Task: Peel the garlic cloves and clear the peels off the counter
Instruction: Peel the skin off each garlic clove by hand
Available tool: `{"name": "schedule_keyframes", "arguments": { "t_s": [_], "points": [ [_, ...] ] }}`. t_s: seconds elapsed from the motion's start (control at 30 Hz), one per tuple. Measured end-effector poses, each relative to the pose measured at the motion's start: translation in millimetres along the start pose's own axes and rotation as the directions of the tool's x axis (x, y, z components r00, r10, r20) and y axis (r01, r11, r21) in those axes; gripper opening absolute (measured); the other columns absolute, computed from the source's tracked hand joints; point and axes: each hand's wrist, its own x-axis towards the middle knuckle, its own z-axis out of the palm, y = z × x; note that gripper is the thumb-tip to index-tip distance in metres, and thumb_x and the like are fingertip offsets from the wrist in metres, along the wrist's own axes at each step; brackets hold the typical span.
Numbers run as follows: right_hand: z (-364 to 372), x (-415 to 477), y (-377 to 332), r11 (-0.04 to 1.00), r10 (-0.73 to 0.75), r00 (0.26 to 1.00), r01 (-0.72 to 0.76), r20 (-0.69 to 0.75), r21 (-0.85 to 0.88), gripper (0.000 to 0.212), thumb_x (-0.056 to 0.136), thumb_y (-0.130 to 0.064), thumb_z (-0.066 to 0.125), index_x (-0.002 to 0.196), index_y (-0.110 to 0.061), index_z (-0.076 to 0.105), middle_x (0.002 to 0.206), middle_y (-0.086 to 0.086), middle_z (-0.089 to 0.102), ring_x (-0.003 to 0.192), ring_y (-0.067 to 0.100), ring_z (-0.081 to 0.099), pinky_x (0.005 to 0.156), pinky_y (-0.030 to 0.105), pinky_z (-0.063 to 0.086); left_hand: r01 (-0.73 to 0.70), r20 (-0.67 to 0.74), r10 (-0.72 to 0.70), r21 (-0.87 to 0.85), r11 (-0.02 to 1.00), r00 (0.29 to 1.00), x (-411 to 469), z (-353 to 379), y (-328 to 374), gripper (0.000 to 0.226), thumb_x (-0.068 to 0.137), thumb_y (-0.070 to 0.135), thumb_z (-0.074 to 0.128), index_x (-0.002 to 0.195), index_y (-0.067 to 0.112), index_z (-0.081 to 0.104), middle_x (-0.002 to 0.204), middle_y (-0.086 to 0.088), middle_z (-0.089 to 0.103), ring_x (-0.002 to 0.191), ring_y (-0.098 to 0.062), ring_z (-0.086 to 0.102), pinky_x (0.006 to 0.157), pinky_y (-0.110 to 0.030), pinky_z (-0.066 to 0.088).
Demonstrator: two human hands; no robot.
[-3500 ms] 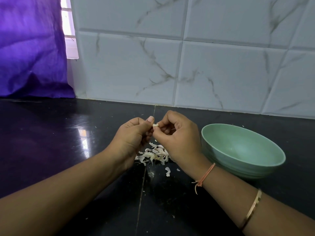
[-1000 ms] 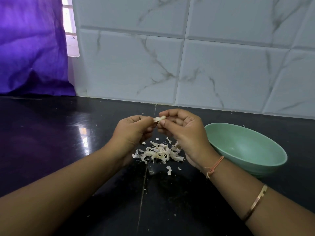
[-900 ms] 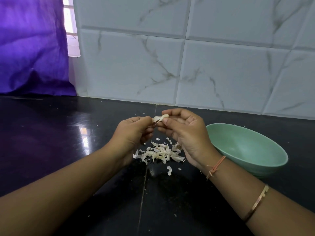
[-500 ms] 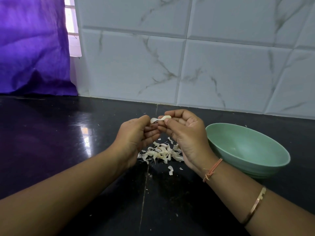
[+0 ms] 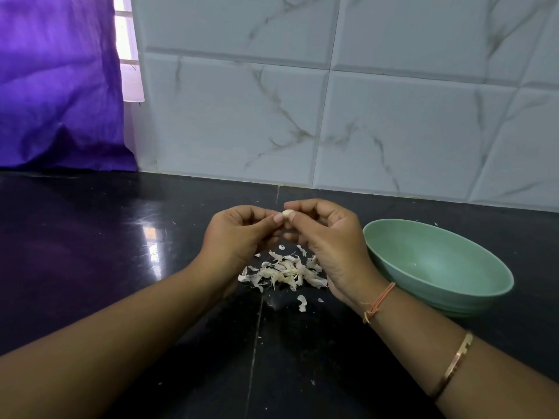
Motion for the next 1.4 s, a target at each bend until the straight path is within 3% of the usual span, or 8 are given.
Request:
{"name": "schedule_keyframes", "arguments": {
  "t_s": [0.23,0.4,0.8,1.2,1.4],
  "points": [
    [-2,3,-3,0.998,0.036,0.999,-0.036,0.007,0.051,0.012,0.089,0.000,0.056,0.079,-0.003,0.063,0.067,0.009,0.064,0.058,0.013,0.061,0.060,0.020,0.055,-0.051,0.006,0.050,0.045,0.998,0.999,4,0,-1,0.009,0.083,0.004,0.062,0.076,0.006,0.066,0.056,0.002,0.065,0.053,-0.003,0.060,0.058,-0.014,0.052],
    [-3,4,-8,0.972,0.148,0.988,-0.154,0.043,0.180,0.019,0.090,0.001,0.053,0.074,-0.005,0.061,0.060,0.005,0.061,0.053,0.010,0.056,0.054,0.017,0.051,-0.126,0.054,0.120,0.123,0.984,0.991,4,0,0,0.010,0.084,0.003,0.061,0.076,0.005,0.065,0.052,0.005,0.063,0.050,-0.001,0.056,0.055,-0.013,0.050],
    [-5,5,-11,0.909,0.283,0.953,-0.304,0.111,0.285,0.015,0.090,0.003,0.049,0.078,0.000,0.058,0.059,0.008,0.057,0.050,0.010,0.054,0.048,0.018,0.049,-0.174,0.102,0.159,0.157,0.972,0.982,5,-3,4,0.015,0.085,0.000,0.058,0.075,0.008,0.066,0.051,0.006,0.061,0.050,0.001,0.054,0.054,-0.012,0.048],
    [-3,4,-6,0.969,0.187,0.977,-0.200,0.103,0.145,0.016,0.089,-0.015,0.059,0.080,-0.002,0.062,0.063,0.007,0.061,0.054,0.012,0.057,0.053,0.020,0.051,-0.152,0.034,0.149,0.107,0.983,0.988,8,-6,2,0.008,0.082,0.003,0.064,0.077,0.008,0.067,0.055,0.006,0.063,0.053,-0.001,0.055,0.056,-0.012,0.048],
    [-4,4,0,0.983,0.174,0.983,-0.177,0.063,0.051,0.021,0.092,-0.010,0.054,0.072,-0.008,0.059,0.058,0.002,0.058,0.050,0.007,0.052,0.049,0.017,0.047,-0.010,0.109,0.013,-0.027,1.000,0.994,5,-4,0,0.008,0.080,0.012,0.062,0.082,0.007,0.066,0.065,0.002,0.067,0.059,-0.003,0.059,0.059,-0.014,0.052]
  ]
}}
